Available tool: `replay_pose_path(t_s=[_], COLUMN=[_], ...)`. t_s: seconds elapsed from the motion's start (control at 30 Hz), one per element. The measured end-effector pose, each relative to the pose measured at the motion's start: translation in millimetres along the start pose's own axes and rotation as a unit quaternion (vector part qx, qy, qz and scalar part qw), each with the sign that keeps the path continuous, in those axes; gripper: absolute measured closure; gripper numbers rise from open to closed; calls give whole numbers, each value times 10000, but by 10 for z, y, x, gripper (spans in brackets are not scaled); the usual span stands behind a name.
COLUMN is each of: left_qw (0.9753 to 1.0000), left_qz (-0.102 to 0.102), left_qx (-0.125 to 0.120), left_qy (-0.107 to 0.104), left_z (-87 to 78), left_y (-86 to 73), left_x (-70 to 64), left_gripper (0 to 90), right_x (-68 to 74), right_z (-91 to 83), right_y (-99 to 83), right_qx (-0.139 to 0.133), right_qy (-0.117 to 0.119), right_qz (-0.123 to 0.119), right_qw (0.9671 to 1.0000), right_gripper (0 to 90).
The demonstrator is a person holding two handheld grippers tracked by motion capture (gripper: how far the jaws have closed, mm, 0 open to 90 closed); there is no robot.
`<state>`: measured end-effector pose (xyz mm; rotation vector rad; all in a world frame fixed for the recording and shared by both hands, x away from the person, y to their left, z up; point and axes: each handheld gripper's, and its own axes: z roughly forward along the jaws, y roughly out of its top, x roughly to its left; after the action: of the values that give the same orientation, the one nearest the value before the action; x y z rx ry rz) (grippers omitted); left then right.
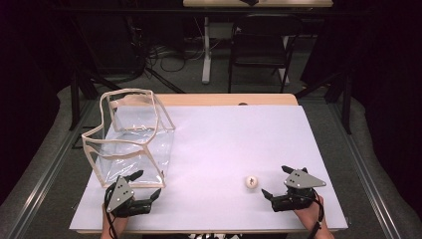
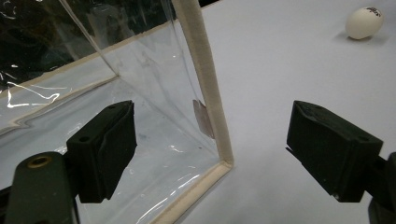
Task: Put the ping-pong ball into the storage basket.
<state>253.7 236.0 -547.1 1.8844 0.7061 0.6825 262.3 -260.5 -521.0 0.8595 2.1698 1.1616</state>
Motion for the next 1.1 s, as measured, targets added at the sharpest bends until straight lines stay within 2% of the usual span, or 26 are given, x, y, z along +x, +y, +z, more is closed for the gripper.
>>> replay_pose_path(t_s=[0.33, 0.97, 1.1], left_qw=[10000, 10000, 10000], left_qz=[-15, -32, -32], left_qx=[2, -8, -31], left_qy=[19, 16, -38], left_z=[6, 15, 8], left_y=[-4, -3, -3], left_x=[2, 0, -1], left_gripper=[161, 161, 161], right_x=[28, 35, 38], right_z=[74, 192, 228], right_y=[70, 181, 204], right_qx=[141, 391, 450], right_qy=[128, 262, 286], right_qz=[-115, -91, -92], right_qw=[9998, 9989, 9985], right_gripper=[5, 6, 7])
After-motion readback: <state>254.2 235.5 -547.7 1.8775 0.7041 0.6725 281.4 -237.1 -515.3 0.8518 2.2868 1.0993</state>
